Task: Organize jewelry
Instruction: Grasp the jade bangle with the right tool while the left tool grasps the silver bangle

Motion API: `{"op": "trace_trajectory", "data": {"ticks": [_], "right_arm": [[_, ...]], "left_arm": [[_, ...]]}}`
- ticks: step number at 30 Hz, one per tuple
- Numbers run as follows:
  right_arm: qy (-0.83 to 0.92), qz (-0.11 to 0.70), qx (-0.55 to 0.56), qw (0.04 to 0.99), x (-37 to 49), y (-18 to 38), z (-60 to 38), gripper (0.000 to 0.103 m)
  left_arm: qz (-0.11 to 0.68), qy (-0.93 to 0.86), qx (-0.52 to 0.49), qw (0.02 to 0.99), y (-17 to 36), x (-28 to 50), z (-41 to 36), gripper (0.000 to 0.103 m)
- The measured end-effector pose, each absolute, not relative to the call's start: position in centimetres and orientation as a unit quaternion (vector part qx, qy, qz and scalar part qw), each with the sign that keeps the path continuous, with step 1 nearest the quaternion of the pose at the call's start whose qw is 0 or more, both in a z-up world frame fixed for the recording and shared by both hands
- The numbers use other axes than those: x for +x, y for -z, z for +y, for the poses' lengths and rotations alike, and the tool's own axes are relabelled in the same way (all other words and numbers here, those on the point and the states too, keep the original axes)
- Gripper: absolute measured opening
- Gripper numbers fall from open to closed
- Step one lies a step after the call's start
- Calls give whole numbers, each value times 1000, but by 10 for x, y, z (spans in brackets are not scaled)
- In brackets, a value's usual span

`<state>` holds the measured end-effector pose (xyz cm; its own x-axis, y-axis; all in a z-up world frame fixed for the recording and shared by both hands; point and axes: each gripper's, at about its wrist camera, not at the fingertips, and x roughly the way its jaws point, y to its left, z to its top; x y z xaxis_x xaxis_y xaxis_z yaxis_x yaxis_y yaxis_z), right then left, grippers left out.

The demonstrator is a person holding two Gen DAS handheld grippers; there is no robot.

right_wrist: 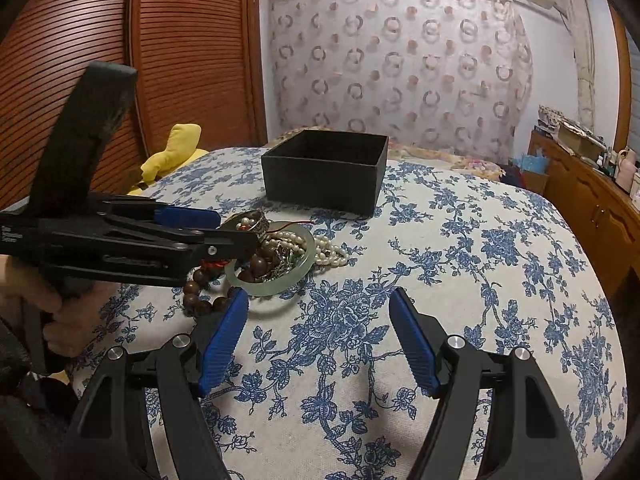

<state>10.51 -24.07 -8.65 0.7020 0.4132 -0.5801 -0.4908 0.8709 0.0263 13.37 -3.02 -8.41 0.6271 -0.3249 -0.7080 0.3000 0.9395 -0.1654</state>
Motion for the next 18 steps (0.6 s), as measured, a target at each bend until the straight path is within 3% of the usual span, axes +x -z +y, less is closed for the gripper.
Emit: {"op": "trace_trajectory", "data": {"ticks": [5, 8, 18], "right_arm": [[-246, 297, -64, 921, 105, 86, -241, 75], [-246, 297, -63, 921, 104, 86, -241, 75], [-245, 301, -68, 919, 105, 87, -241, 75]], "left_arm": [[403, 167, -16, 900, 88, 142, -28, 63], [400, 167, -16, 901, 88, 142, -26, 56], [375, 157, -24, 913, 77, 131, -14, 56]]}}
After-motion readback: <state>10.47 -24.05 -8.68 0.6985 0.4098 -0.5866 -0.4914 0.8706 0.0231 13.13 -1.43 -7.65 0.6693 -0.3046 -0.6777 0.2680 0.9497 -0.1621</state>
